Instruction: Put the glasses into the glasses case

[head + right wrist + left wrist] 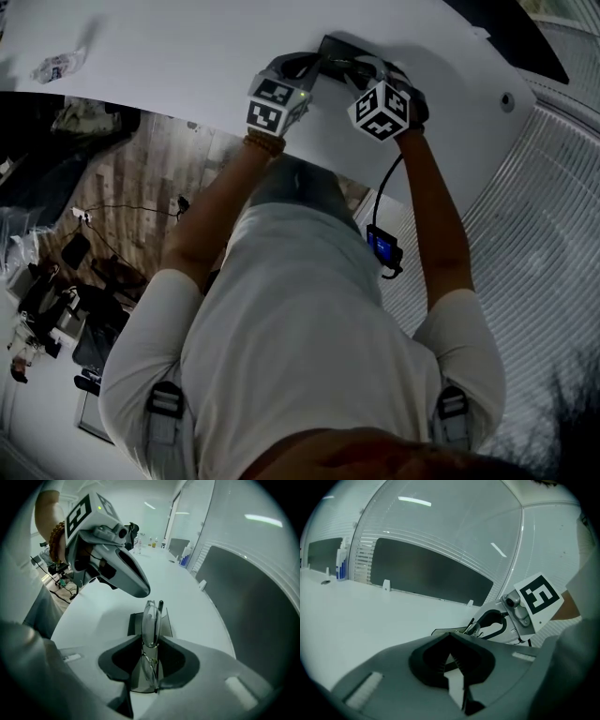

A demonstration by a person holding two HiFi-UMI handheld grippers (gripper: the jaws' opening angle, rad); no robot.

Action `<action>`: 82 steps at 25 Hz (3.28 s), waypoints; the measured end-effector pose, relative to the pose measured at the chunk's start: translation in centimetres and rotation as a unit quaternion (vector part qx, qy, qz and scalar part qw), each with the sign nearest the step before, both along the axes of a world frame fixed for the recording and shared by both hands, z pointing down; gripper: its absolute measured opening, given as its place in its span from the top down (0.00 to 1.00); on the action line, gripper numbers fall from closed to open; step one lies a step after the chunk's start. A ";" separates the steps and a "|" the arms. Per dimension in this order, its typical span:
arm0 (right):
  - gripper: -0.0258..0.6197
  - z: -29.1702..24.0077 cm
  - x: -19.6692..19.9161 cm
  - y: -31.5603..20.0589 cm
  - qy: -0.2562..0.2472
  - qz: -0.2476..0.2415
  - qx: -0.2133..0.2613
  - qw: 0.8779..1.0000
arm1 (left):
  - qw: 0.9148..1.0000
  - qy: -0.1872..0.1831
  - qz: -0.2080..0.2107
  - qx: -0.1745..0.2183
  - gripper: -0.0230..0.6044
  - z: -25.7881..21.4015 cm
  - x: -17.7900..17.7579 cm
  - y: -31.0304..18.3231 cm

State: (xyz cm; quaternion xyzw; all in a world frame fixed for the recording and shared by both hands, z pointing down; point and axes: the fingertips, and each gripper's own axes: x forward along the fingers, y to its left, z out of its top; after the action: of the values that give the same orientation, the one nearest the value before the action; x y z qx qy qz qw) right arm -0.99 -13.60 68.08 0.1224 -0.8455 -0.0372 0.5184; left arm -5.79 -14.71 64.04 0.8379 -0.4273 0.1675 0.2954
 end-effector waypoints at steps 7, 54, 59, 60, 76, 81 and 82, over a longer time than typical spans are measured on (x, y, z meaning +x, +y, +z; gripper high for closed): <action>0.79 1.8 -0.7 -0.4 0.026 -0.024 0.004 0.999 | 1.000 0.007 -0.011 -0.017 0.96 2.1 -0.8 -0.3; 0.72 -5.0 0.6 1.6 -0.031 0.066 -0.009 0.997 | 1.000 0.020 0.015 0.006 0.96 -3.9 0.3 3.0; 0.85 -12.3 1.1 2.3 -0.110 0.123 0.061 0.984 | 0.998 0.043 0.032 0.035 0.96 -8.6 1.3 3.2; 0.87 -13.8 1.2 2.4 -0.124 0.132 0.074 0.981 | 0.997 0.047 0.036 0.044 0.96 -9.7 1.7 3.2; 0.96 -32.5 6.8 3.6 -0.347 0.312 0.174 0.867 | 0.970 0.140 0.113 0.162 0.96 -27.7 8.7 5.6; 0.96 -37.1 8.0 5.1 -0.431 0.347 0.165 0.816 | 0.961 0.156 0.128 0.190 0.96 -31.6 10.0 6.8; 0.96 -37.9 8.2 5.4 -0.438 0.346 0.173 0.811 | 0.959 0.158 0.131 0.196 0.96 -32.3 10.2 7.0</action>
State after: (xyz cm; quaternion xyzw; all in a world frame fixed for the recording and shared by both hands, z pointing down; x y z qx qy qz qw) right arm 7.17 -8.21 30.19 0.4980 -0.8643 0.0565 0.0417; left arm 4.44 -7.71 31.79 0.9438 -0.2862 -0.0175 0.1643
